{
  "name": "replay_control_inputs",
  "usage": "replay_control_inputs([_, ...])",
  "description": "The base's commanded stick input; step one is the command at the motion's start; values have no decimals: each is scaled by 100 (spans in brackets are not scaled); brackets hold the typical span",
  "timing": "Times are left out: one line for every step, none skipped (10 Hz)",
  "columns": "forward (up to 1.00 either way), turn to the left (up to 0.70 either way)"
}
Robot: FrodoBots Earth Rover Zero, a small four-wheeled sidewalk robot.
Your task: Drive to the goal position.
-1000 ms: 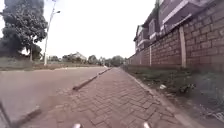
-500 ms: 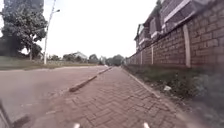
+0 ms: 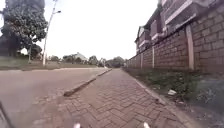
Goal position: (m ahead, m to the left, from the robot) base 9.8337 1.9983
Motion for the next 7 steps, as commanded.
replay_control_inputs([50, 0])
replay_control_inputs([50, 0])
replay_control_inputs([50, 0])
replay_control_inputs([50, 0])
replay_control_inputs([50, 0])
replay_control_inputs([50, 0])
replay_control_inputs([50, 0])
